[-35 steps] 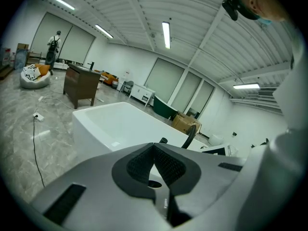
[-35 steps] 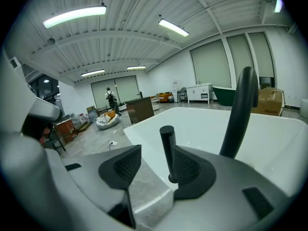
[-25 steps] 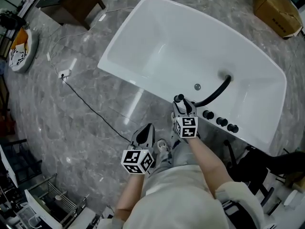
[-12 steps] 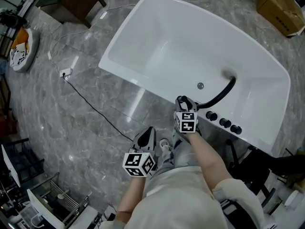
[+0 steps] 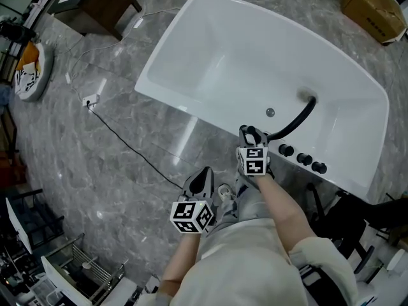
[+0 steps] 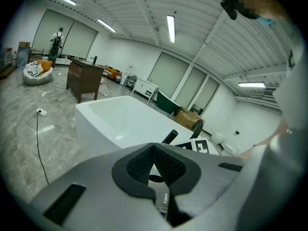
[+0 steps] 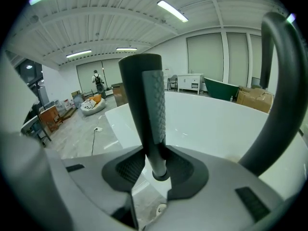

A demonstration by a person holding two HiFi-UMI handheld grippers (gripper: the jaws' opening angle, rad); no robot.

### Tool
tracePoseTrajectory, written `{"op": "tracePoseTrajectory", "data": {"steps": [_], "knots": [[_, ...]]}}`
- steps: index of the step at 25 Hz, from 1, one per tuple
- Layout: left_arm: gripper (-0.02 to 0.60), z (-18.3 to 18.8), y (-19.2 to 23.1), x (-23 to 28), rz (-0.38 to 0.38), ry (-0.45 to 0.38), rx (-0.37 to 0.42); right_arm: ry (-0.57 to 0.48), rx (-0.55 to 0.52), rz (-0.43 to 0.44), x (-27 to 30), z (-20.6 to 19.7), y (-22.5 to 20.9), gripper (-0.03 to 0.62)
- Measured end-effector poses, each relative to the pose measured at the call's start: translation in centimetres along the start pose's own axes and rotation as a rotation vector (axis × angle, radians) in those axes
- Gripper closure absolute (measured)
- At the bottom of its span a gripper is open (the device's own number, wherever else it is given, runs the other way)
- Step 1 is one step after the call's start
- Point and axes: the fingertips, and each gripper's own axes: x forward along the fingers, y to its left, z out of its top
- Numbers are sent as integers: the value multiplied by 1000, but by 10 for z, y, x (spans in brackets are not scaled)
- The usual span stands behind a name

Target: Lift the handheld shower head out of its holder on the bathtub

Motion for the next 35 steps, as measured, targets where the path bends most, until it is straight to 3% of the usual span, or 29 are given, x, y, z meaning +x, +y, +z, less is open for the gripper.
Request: {"op": "tracePoseTrajectory", "data": {"steps": [11, 35], "knots": [[561, -4, -5, -28, -12, -8, 10, -85, -4, -15, -49, 27, 5, 452], [561, 0, -32, -87, -62, -104, 47, -321, -55, -15, -171, 82, 25, 451]]}}
